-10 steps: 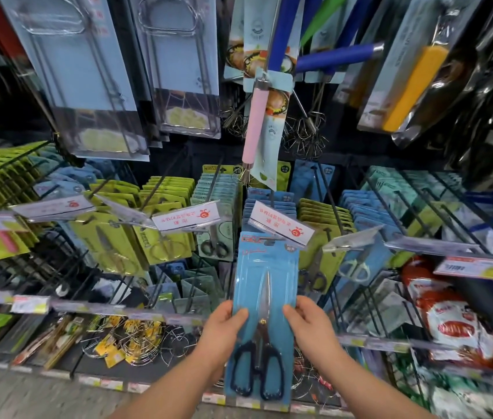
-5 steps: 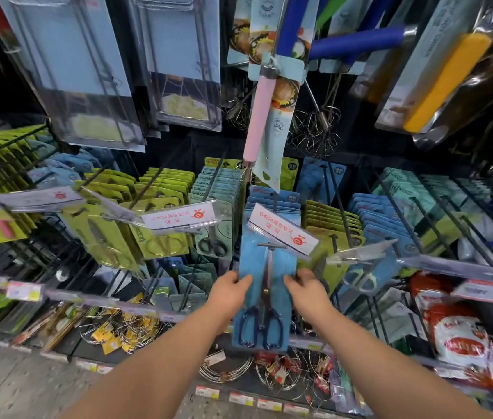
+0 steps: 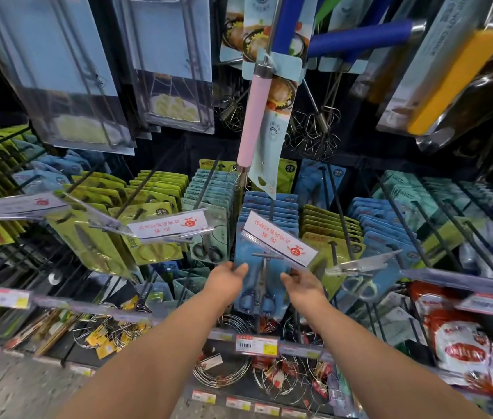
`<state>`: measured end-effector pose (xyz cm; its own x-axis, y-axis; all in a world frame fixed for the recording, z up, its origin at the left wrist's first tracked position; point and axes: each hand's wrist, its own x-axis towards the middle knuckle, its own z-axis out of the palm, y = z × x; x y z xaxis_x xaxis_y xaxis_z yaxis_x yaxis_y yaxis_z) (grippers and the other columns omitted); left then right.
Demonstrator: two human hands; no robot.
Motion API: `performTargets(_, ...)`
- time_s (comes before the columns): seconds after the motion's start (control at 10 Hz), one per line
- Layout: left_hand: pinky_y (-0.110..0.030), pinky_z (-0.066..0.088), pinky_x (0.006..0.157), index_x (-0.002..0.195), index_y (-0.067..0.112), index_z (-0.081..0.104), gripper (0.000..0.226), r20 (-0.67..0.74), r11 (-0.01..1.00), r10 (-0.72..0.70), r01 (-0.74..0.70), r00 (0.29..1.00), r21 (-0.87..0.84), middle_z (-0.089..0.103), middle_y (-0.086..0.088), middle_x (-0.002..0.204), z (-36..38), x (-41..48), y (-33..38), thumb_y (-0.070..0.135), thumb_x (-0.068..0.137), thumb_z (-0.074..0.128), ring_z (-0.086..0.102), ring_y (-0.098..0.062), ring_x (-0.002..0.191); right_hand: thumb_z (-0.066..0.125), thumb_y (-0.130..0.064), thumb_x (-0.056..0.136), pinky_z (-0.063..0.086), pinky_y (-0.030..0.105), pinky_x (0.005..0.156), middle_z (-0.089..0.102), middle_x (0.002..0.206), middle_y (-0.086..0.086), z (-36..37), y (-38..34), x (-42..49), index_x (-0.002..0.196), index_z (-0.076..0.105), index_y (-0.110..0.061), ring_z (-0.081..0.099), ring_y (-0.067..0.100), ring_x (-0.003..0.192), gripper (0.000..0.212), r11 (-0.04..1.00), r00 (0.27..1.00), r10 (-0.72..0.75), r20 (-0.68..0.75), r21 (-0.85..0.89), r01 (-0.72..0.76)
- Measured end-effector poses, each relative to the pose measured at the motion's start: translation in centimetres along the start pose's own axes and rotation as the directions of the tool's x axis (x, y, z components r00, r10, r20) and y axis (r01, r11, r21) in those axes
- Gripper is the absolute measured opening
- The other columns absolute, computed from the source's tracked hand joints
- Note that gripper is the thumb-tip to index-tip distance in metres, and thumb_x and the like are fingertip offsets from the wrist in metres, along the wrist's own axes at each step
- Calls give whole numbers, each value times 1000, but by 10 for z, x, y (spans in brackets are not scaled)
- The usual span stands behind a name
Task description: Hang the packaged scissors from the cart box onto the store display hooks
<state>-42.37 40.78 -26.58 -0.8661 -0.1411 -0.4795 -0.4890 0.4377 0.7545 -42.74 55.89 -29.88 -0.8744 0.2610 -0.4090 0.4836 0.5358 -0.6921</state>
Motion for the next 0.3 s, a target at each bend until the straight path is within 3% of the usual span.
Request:
performTargets(0.1,-29,39,94,136,7,45,45,4,999,34,-34,999,-23,52,-14,136,-1,-2,1,31,98,45,52,-29,120,54,-25,92,48,35,92,63,107,4,-4,5,-12,121,54,-13,60,27,106,31,997,998,-60,-30,39,61)
performTargets(0.2,-26,38,92,138,8,43,47,15,995,83,-84,996,46,52,-12,137,-9,-9,0,31,97,46,51,-28,123,53,-23,94,45,29,82,59,108,4,-14,12,-34,122,50,-8,60,25,100,32,992,992,-123,-26,23,124)
performTargets(0.3,-26,43,89,139,7,41,51,32,982,142,-145,989,121,55,-12,135,-17,-18,-8,33,96,48,57,-28,116,49,-29,95,44,27,85,55,127,8,-19,44,-66,128,47,-12,57,23,109,37,971,991,-131,-37,-204,121)
